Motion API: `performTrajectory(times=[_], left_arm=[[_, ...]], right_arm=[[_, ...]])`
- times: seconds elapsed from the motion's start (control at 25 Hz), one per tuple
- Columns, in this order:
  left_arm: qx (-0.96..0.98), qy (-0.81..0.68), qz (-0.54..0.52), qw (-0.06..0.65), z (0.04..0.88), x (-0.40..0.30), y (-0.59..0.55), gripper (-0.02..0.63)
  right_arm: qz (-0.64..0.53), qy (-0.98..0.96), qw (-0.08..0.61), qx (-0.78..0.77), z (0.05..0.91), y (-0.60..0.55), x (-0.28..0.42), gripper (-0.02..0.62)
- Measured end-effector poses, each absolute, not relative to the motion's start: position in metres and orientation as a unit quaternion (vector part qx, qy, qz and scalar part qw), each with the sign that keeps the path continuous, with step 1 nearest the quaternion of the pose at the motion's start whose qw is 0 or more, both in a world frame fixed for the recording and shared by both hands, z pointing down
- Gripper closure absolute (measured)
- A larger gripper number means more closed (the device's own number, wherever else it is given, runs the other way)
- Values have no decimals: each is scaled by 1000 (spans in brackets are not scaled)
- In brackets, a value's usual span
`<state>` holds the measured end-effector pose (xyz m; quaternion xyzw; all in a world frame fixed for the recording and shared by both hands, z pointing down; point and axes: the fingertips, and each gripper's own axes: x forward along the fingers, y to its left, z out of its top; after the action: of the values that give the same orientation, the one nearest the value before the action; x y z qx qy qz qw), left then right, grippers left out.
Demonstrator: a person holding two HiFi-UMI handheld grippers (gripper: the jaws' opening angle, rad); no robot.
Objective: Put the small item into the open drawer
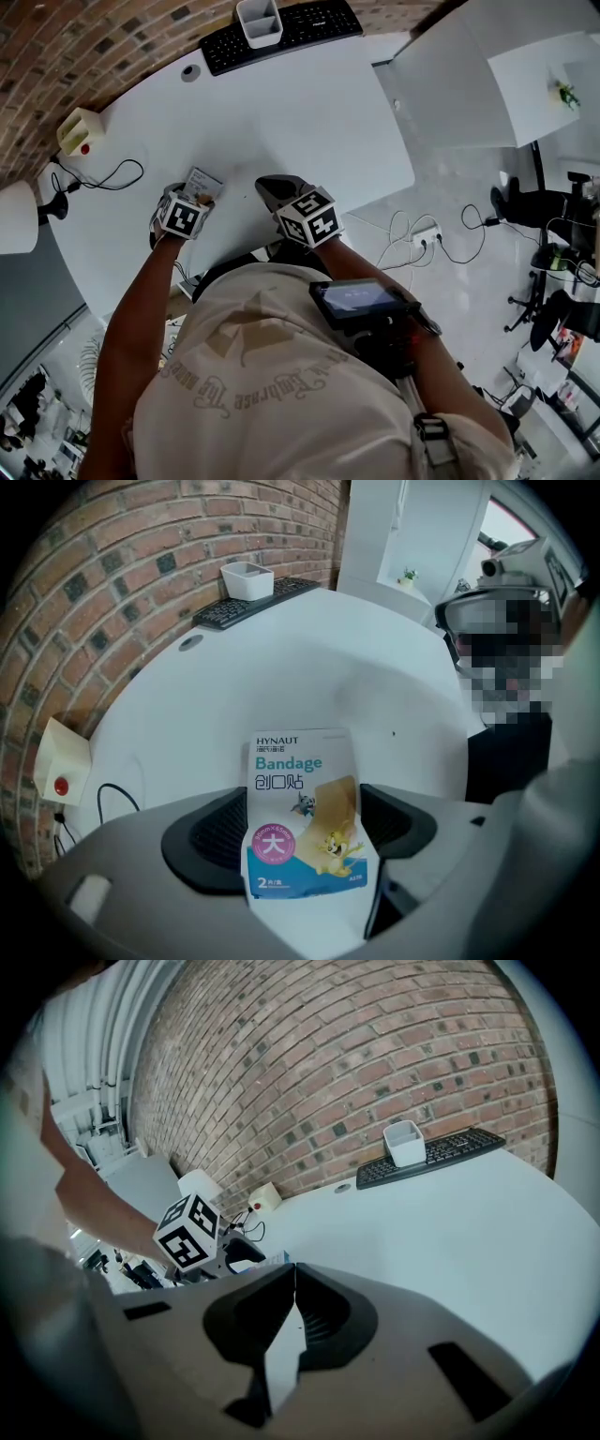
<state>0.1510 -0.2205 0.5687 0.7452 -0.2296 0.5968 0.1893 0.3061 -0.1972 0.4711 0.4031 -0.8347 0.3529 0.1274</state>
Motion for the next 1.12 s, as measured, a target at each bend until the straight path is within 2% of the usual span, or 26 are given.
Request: performTrajectory(times=[1.12], left_arm=[[747,-380,483,253,523,89,-162,227]], right_arm=[[322,-888,174,278,468,-187,221,589]])
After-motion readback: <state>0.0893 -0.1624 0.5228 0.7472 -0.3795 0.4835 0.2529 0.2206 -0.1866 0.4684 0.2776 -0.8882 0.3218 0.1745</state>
